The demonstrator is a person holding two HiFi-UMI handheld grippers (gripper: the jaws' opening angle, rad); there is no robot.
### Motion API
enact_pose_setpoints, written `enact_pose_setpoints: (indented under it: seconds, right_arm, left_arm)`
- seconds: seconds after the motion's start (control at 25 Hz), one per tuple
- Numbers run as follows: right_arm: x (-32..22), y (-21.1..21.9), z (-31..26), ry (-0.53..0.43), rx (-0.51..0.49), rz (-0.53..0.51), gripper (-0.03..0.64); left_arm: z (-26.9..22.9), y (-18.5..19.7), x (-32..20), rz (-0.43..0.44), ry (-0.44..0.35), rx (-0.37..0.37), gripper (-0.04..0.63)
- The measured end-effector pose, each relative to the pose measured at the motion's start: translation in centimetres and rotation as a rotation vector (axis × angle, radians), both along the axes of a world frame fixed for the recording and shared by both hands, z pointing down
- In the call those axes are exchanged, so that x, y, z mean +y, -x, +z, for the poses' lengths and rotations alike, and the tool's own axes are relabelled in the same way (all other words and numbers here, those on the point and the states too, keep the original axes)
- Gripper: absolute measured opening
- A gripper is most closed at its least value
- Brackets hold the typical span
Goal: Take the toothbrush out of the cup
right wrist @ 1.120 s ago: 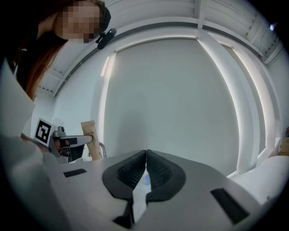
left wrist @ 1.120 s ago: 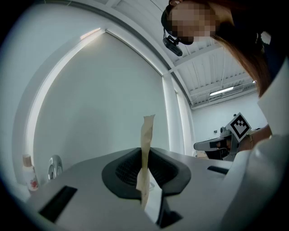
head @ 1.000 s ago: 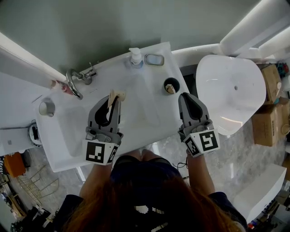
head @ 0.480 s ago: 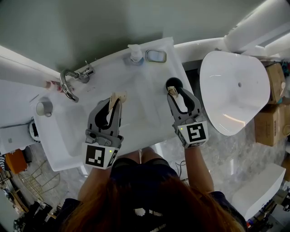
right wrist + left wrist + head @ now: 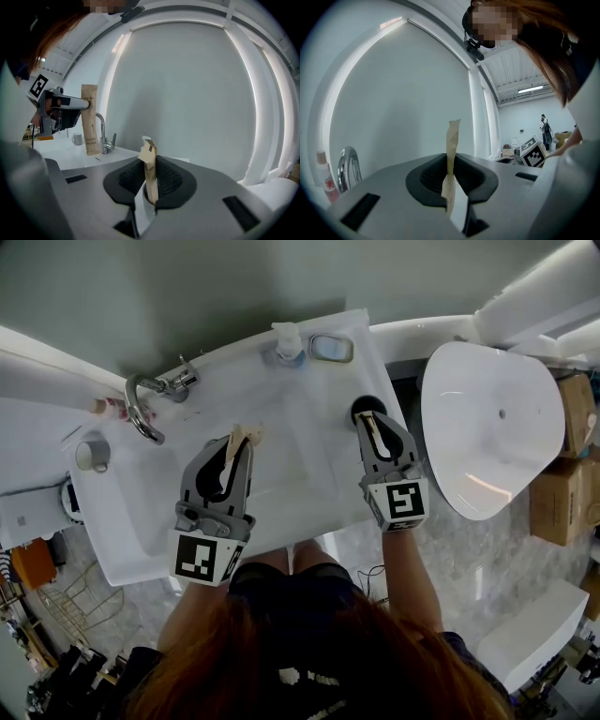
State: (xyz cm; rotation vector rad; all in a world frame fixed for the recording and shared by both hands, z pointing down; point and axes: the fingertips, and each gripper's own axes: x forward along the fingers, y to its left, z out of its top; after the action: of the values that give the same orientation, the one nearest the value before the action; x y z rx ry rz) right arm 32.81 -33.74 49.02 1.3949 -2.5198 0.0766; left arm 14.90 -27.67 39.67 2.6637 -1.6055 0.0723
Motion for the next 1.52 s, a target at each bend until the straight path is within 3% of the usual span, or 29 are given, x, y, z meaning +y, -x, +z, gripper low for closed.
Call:
enact_pose_setpoints:
  seconds: [0.28, 0.92, 1.24, 1.52]
  right_arm:
    - [0.8, 0.0, -2.6, -0.043, -0.025, -0.024, 0.055]
    - [5.3, -1.4, -17.1, -0.158, -0.156, -0.054, 0.054]
    - [8.0, 1.9, -17.8, -0.142, -0.166, -0.160, 0.054]
    - [8.4, 3.4, -17.8, -0.159, -0.155, -0.179, 0.052]
  left_arm:
    - [-0.6, 0.4, 0.4, -0.013, -0.012, -0.009, 0.057]
    - [-5.6, 0.3, 2.6, -0.037, -0.099, 0.011, 0.057]
    - [-8.2, 1.1, 4.6, -0.083, -0.161, 0.001, 0.057]
    - [-8.1, 2.4, 5.7, -0.129, -0.160, 0.011, 0.057]
